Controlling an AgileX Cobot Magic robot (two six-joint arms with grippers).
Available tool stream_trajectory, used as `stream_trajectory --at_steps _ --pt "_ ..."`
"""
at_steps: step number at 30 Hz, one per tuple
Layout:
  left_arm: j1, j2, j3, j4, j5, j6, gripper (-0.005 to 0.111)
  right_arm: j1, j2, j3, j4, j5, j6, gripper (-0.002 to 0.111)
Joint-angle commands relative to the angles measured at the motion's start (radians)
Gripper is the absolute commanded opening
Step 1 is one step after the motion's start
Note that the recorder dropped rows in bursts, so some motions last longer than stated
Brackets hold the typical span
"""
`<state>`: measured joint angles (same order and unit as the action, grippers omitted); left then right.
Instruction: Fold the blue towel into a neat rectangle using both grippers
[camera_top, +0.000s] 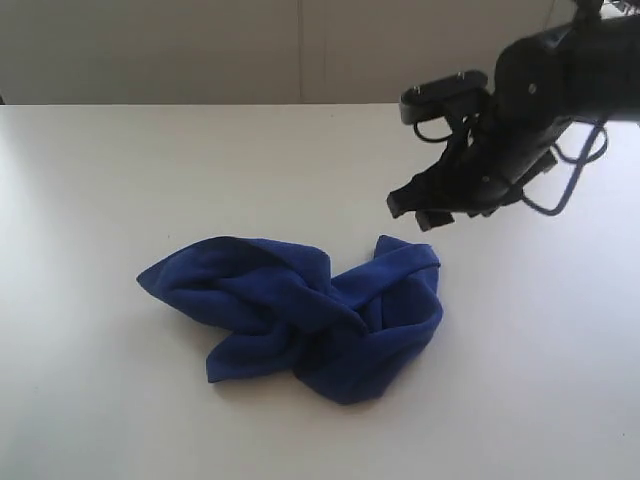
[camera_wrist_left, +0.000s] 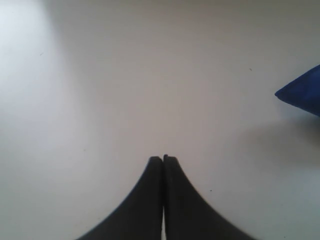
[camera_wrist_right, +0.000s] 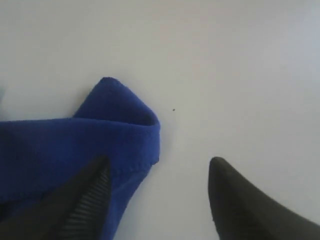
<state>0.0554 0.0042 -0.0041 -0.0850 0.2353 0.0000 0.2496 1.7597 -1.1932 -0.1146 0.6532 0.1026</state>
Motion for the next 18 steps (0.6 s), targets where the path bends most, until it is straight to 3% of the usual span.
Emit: stream_trajectory --at_steps 1,9,11,17,18 --pt "0.003 -0.004 0.004 -0.003 -0.002 0.0 0.0 -0.006 0.073 0.018 0.012 -0.071 0.062 0.055" --pt "0.003 -0.004 0.004 -0.003 -0.002 0.0 0.0 -0.006 0.15 0.018 0.029 -0.142 0.062 0.052" --pt "0.003 -0.004 0.004 -0.003 -0.002 0.0 0.0 -0.006 0.164 0.018 0.029 -0.15 0.062 0.043" --pt "0.003 -0.004 0.004 -0.003 -0.002 0.0 0.0 -0.006 0.174 0.018 0.029 -0.154 0.065 0.001" --pt "0.003 -0.004 0.004 -0.003 -0.002 0.0 0.0 -0.006 0.17 0.018 0.029 -0.154 0.065 0.0"
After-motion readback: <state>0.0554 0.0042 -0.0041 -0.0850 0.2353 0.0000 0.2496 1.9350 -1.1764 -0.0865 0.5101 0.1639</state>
